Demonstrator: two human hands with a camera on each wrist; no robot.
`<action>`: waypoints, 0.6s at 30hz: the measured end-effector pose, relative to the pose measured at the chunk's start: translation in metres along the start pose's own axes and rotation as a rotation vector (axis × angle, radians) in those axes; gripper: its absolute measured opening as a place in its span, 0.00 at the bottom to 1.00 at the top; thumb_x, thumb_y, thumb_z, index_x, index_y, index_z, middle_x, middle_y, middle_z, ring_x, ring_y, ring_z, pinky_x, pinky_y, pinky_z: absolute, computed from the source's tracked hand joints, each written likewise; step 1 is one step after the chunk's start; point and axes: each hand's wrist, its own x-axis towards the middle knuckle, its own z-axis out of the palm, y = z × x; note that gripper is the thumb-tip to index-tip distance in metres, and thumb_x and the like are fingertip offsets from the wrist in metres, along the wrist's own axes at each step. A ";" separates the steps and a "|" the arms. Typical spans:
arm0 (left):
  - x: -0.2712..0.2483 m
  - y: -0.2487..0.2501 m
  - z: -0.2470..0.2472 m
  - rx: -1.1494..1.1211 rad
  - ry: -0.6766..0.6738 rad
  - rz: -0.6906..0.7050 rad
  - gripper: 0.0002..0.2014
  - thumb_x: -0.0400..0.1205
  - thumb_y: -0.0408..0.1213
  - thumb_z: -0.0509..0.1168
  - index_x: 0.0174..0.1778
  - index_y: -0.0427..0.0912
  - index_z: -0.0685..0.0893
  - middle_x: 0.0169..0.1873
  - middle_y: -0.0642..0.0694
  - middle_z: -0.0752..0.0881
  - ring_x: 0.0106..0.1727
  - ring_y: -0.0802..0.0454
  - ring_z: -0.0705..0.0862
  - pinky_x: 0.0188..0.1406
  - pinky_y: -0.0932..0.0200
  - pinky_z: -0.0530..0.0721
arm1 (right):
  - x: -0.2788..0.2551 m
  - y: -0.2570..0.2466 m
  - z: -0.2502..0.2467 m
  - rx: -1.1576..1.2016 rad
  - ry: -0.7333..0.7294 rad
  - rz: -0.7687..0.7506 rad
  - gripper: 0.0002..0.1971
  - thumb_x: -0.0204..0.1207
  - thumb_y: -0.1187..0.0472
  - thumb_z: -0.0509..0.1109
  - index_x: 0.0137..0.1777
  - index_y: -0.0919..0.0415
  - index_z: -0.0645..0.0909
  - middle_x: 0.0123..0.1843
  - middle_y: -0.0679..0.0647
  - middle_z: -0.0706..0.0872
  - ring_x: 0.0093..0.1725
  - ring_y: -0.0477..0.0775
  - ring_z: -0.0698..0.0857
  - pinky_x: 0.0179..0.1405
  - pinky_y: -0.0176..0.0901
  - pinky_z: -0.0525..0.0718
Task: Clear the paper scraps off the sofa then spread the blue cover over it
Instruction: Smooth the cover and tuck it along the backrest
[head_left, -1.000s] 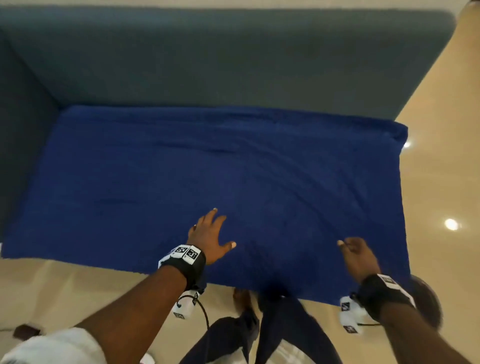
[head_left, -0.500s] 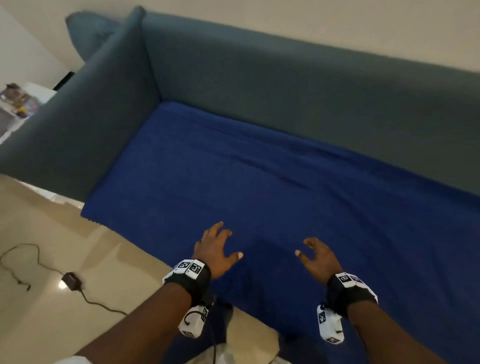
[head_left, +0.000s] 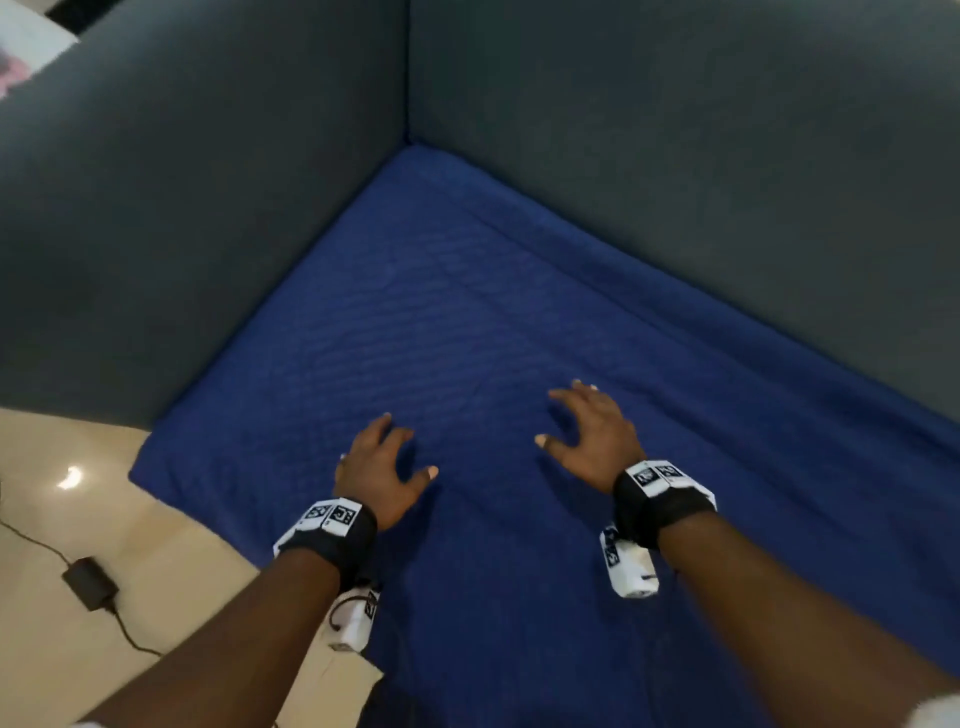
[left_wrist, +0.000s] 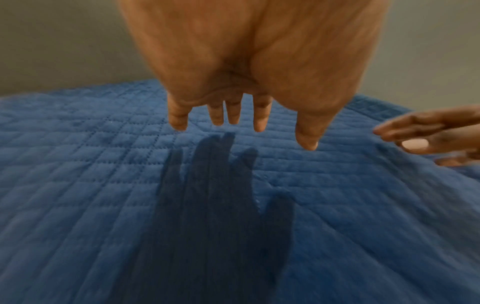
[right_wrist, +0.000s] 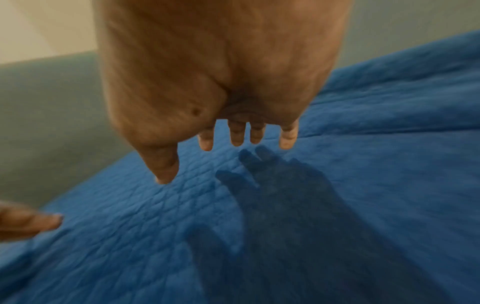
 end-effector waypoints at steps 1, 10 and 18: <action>0.026 -0.014 -0.008 0.001 0.004 -0.010 0.47 0.67 0.76 0.65 0.81 0.55 0.73 0.90 0.49 0.57 0.90 0.45 0.55 0.81 0.22 0.60 | 0.035 -0.025 0.011 -0.091 -0.027 -0.051 0.42 0.72 0.30 0.74 0.85 0.36 0.66 0.92 0.48 0.59 0.92 0.57 0.54 0.83 0.74 0.65; 0.095 -0.050 -0.033 0.173 -0.084 -0.026 0.79 0.45 0.85 0.69 0.83 0.69 0.26 0.82 0.58 0.17 0.83 0.43 0.17 0.70 0.05 0.44 | 0.201 -0.098 0.008 -0.505 -0.099 -0.166 0.68 0.45 0.05 0.61 0.86 0.22 0.33 0.93 0.38 0.33 0.90 0.60 0.26 0.74 0.95 0.34; 0.104 -0.044 -0.041 0.185 -0.124 -0.089 0.84 0.39 0.87 0.67 0.83 0.65 0.22 0.80 0.51 0.14 0.81 0.38 0.15 0.70 0.05 0.43 | 0.315 -0.125 -0.066 -0.283 -0.051 0.200 0.65 0.50 0.03 0.49 0.88 0.27 0.36 0.93 0.42 0.33 0.91 0.58 0.30 0.82 0.88 0.37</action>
